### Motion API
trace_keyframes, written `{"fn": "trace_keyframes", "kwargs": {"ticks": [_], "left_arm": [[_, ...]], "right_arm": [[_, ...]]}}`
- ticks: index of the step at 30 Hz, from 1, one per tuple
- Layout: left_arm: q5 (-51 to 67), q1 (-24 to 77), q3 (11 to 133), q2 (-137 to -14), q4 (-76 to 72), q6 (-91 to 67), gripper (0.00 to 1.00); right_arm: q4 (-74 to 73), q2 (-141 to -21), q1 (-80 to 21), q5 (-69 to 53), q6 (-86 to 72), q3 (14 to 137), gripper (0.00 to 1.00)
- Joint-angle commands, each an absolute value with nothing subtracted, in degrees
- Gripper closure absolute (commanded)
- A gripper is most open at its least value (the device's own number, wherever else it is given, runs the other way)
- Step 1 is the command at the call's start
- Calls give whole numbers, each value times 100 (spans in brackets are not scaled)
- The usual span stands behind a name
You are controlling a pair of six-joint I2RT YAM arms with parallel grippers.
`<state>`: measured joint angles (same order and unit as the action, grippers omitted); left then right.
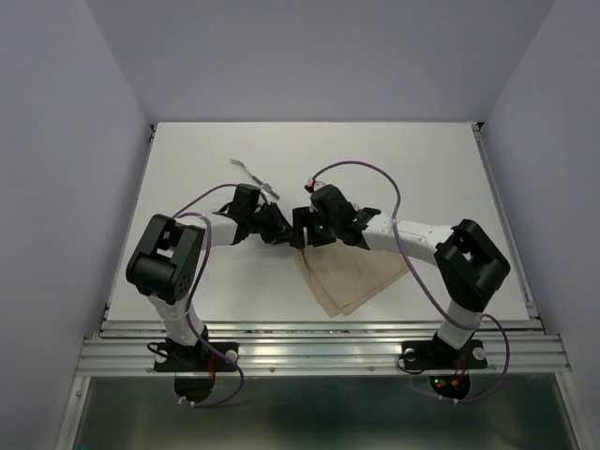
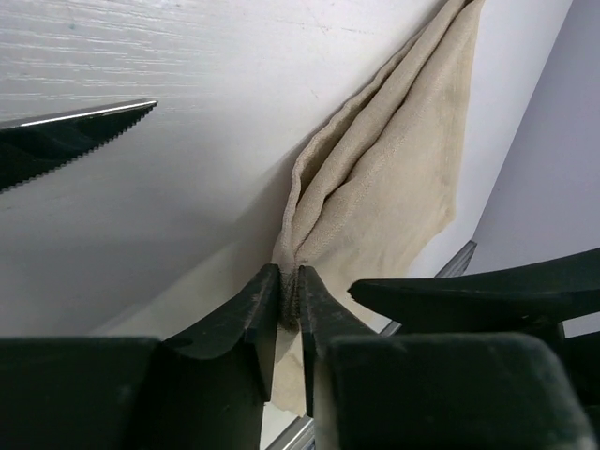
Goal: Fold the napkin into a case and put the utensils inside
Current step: Fold the lower triangle-folded napkin at the center of the board.
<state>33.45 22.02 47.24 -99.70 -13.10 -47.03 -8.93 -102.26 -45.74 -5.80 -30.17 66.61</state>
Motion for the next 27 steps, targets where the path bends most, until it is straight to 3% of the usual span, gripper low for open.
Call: {"fn": "trace_keyframes", "kwargs": {"ticks": [1, 3, 12, 20, 27], "left_arm": [[3516, 2232, 4711, -9993, -1398, -4685, 85], [3507, 2232, 4720, -10002, -1380, -4702, 100], [3314, 2232, 4834, -10099, -1011, -4816, 100], [3164, 2224, 4869, -10116, -835, -4834, 100], [3111, 2189, 4904, -10099, -712, -4781, 100]], "right_arm": [[-738, -9695, -4597, -300, -2927, 6276, 26], [-896, -9502, -4780, -27, -2866, 6074, 25], [-1600, -9272, -5800, 1827, -2646, 5827, 24], [-1704, -9843, -6117, 2425, -2382, 6178, 23], [-1732, -9949, -6319, 2523, -2382, 5951, 31]]}}
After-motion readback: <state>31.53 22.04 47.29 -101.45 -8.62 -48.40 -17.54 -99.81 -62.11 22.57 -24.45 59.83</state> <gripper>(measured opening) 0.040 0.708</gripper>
